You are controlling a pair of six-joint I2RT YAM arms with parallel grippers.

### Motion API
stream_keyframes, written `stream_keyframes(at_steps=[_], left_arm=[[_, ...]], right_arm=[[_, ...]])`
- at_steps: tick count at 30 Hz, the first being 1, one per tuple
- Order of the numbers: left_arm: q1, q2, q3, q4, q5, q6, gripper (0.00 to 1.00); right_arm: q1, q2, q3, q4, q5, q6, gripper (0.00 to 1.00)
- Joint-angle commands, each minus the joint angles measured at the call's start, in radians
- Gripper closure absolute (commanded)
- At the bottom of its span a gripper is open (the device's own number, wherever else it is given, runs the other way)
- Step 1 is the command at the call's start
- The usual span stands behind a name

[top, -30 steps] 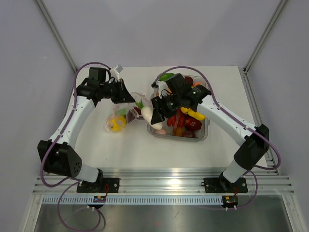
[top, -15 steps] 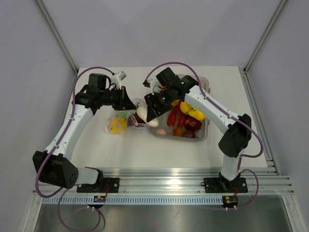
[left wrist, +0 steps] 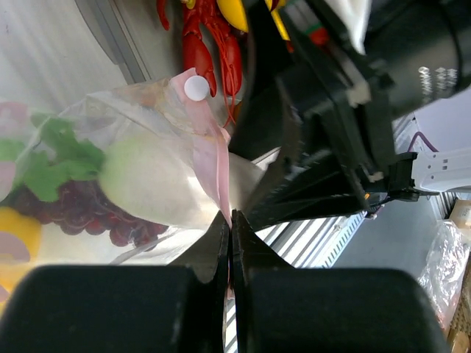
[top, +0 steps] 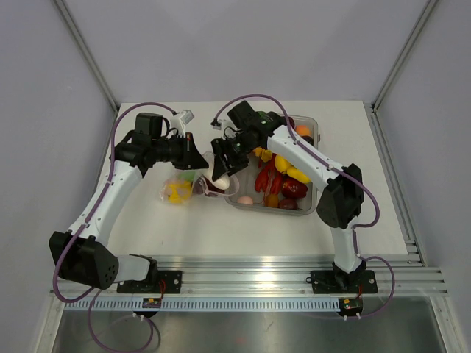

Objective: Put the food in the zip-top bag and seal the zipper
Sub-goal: Place the fake vegetable in the zipper food storage bag, then pick up the fake food from the bin.

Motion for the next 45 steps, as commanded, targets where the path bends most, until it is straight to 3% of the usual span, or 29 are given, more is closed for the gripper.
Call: stream_keyframes(at_steps=[1,4,7,14,25,31,39,45], left_arm=[[-0.006,-0.051,0.007,0.07,0.073,-0.018,1.0],[-0.006,-0.053,0.003,0.09,0.08,-0.038,1.0],[-0.005,-0.044,0.006,0.095,0.069,-0.069,1.0],[-0.003,-0.029,0.0,0.133,0.044,-0.125,1.0],[0.014,0.01,0.043,0.144,0.026,-0.187,1.0],[0.015,0.03,0.048,0.163,0.012,-0.213,1.0],[0.014,0.016,0.049,0.147,-0.003,-0.207,1.0],[0.014,0.002,0.049,0.152,0.001,-0.196,1.0]], right_arm=[[0.004,-0.029,-0.01,0.149,0.003,0.137,0.57],[0.004,-0.066,-0.05,0.252,0.043,0.199,0.27],[0.004,-0.107,-0.088,0.298,0.074,0.225,0.18],[0.004,-0.241,-0.218,0.321,0.154,0.233,0.19],[-0.062,-0.52,-0.553,0.319,0.476,0.216,0.38],[-0.063,-0.448,-0.636,0.315,0.487,0.201,0.36],[-0.059,-0.312,-0.637,0.348,0.431,0.19,0.27],[-0.051,-0.191,-0.627,0.387,0.433,0.225,0.26]])
